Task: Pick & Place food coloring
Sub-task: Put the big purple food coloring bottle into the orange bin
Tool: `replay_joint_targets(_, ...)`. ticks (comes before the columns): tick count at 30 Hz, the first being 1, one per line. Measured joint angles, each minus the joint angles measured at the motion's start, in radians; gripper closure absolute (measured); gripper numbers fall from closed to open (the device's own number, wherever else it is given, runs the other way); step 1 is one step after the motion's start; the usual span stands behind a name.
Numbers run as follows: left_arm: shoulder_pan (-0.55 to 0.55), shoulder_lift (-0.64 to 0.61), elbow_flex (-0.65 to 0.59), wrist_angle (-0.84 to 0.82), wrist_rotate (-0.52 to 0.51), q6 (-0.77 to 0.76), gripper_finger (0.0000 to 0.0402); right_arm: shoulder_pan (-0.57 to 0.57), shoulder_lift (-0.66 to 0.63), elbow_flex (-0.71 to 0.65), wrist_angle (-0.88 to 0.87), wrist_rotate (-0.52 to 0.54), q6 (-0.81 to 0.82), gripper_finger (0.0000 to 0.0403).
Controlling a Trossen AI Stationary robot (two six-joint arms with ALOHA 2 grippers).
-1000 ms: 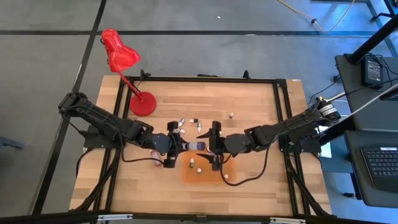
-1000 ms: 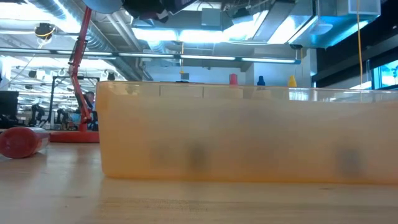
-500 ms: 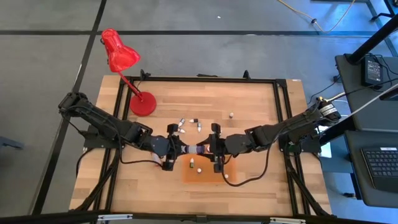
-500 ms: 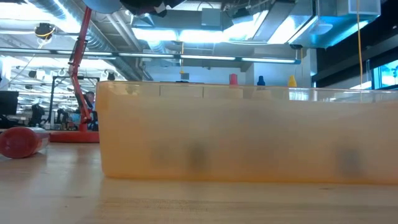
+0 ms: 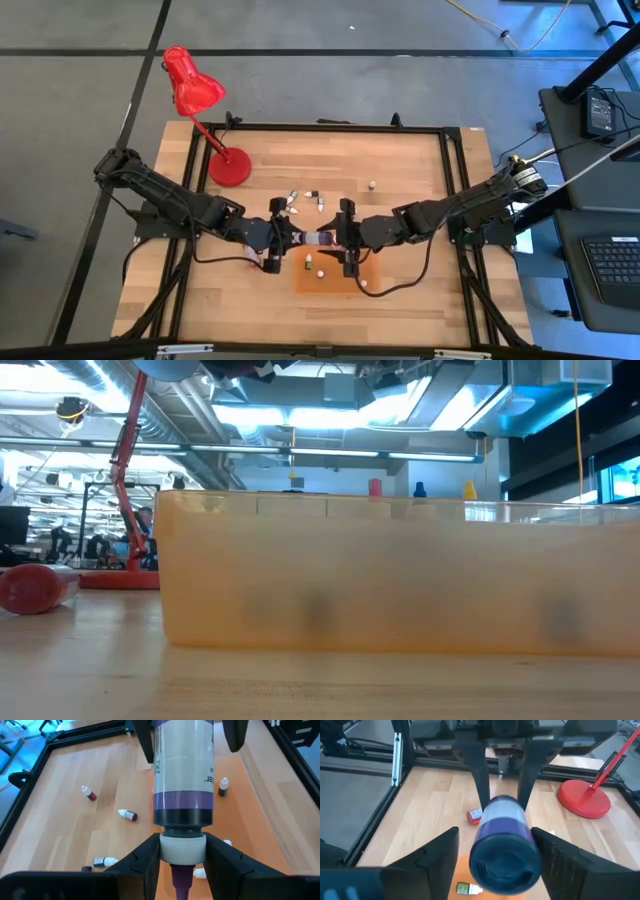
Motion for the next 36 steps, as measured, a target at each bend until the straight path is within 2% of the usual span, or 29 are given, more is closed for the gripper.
replay_joint_targets(7, 0.000, 0.000, 0.001, -0.006, 0.017, -0.003, 0.0276, 0.000, 0.000, -0.001, -0.013, 0.027, -0.018, 0.0152)
replay_joint_targets(19, 0.000, 0.000, 0.001, -0.006, 0.031, -0.002, 0.0274, 0.001, 0.000, -0.001, -0.011, 0.032, -0.022, 0.0254)
replay_joint_targets(24, 0.000, 0.000, 0.001, -0.005, 0.040, -0.015, 0.0266, 0.001, 0.000, -0.001, -0.010, 0.030, -0.019, 0.0260)
replay_joint_targets(28, 0.000, -0.002, 0.002, -0.005, 0.045, -0.074, 0.0241, 0.001, 0.000, -0.001, -0.012, 0.029, -0.020, 0.0260)
replay_joint_targets(32, 0.000, -0.013, 0.002, -0.016, 0.072, -0.037, 0.0199, 0.000, 0.000, -0.001, -0.011, 0.030, -0.021, 0.0256)
replay_joint_targets(36, -0.001, -0.093, -0.008, -0.019, 0.082, -0.063, 0.0173, 0.012, -0.023, -0.002, -0.017, 0.038, -0.035, 0.0256)
